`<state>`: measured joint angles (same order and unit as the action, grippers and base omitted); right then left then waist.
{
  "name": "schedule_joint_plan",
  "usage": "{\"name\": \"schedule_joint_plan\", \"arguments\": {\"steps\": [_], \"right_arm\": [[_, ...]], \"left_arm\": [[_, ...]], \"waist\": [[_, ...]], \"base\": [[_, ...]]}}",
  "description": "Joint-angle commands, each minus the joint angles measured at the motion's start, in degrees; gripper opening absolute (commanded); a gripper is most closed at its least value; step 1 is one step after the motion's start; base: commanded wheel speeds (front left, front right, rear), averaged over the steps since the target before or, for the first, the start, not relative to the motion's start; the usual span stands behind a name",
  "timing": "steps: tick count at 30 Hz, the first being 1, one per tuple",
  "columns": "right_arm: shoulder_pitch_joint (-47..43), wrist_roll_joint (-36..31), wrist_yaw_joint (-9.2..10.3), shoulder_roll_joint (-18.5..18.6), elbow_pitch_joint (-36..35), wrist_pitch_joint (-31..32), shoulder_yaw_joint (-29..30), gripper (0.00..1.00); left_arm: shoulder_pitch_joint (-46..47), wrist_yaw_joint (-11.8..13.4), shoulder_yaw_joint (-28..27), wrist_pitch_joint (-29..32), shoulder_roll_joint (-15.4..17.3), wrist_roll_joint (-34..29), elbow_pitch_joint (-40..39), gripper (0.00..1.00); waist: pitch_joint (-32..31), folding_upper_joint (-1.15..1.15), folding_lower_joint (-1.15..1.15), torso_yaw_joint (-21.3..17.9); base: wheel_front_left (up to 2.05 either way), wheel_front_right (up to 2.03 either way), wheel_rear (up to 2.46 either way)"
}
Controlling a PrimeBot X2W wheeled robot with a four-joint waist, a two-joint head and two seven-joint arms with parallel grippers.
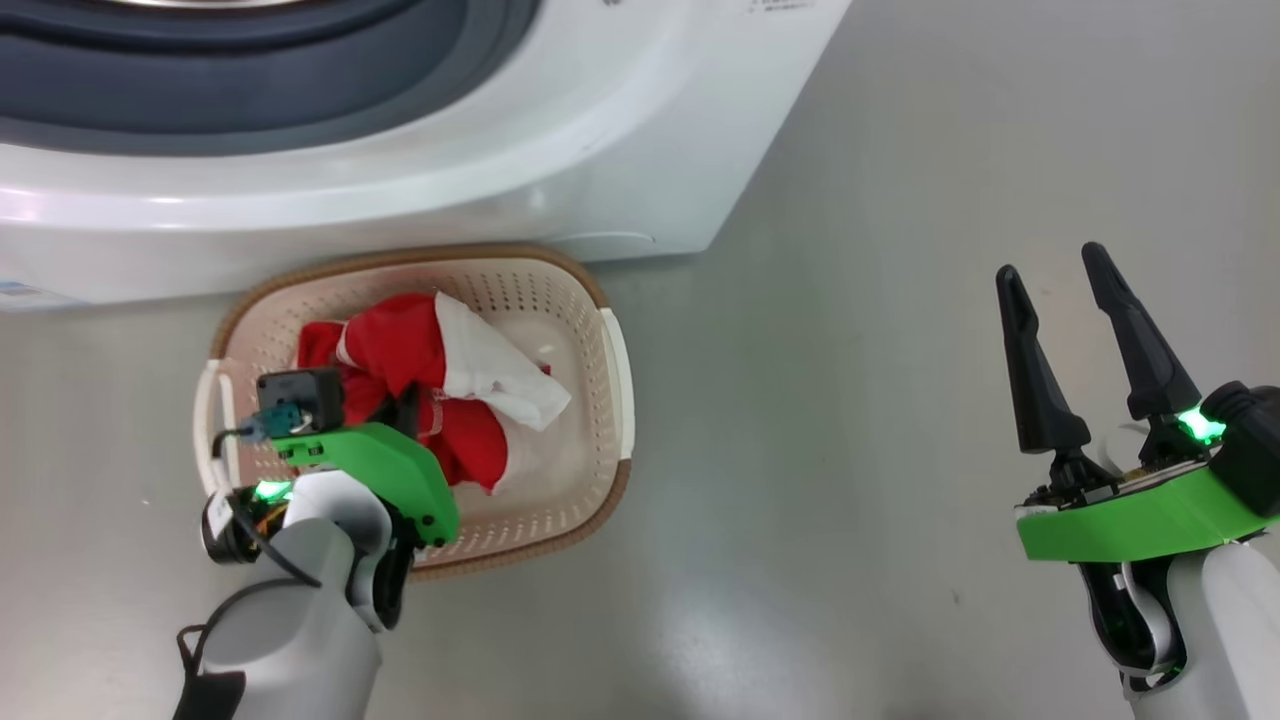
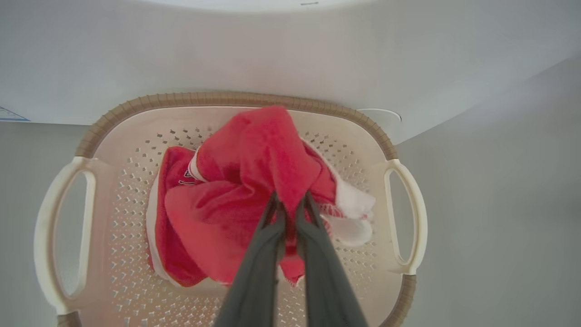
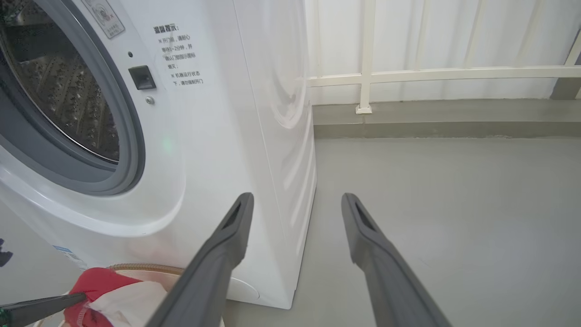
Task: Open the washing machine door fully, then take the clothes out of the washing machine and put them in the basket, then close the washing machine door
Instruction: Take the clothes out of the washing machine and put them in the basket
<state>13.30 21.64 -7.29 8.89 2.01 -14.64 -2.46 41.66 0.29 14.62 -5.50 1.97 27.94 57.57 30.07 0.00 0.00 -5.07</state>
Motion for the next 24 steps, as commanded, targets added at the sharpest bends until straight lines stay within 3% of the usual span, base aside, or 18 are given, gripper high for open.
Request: {"name": "schedule_joint_plan", "arguments": {"steps": [1, 6, 12, 13, 15, 16, 24], "right_arm": [[0.3, 0.4, -0.20, 0.8, -1.3, -0.4, -1.1, 1.00], [1.3, 0.7, -0.20, 0.8, -1.4, -0.4, -1.4, 1.00], [2.5, 1.0, -0.20, 0.8, -1.2, -0.4, -1.6, 1.00], [2.5, 1.0, -0.20, 0.8, -1.2, -0.4, -1.5, 1.00], [2.7, 0.9, -0.20, 0.9, -0.9, -0.4, -1.4, 1.00], [2.7, 0.9, -0.20, 0.9, -0.8, -0.4, -1.4, 1.00], [2.0, 0.5, -0.20, 1.1, 0.0, -0.4, -1.0, 1.00]], "left_arm": [[0.7, -0.5, -1.0, 0.1, 1.0, 0.7, 0.1, 0.00], [3.1, -1.8, 1.4, 4.3, 0.9, 2.6, 6.6, 0.00], [4.7, -2.2, 5.2, 4.7, 0.9, 5.5, 9.6, 0.00], [4.9, -1.8, 5.7, 3.8, 0.9, 5.8, 9.6, 0.07], [5.2, -1.4, 6.7, 2.5, 0.9, 6.1, 9.9, 0.95], [5.3, -1.1, 7.1, 1.7, 0.9, 6.3, 9.9, 1.00], [4.7, -0.4, 10.7, -5.5, 0.9, 7.1, 9.4, 1.00]], "waist": [[2.1, 0.00, 0.00, -1.3], [4.7, 0.00, 0.00, -2.0], [6.3, 0.00, 0.00, -2.2], [6.4, 0.00, 0.00, -2.0], [6.4, 0.00, 0.00, -1.8], [6.2, 0.00, 0.00, -1.7], [2.9, 0.00, 0.00, -0.1]], "base": [[0.00, 0.00, 0.00], [0.00, 0.00, 0.00], [0.00, 0.00, 0.00], [0.00, 0.00, 0.00], [0.00, 0.00, 0.00], [0.00, 0.00, 0.00], [0.00, 0.00, 0.00]]}}
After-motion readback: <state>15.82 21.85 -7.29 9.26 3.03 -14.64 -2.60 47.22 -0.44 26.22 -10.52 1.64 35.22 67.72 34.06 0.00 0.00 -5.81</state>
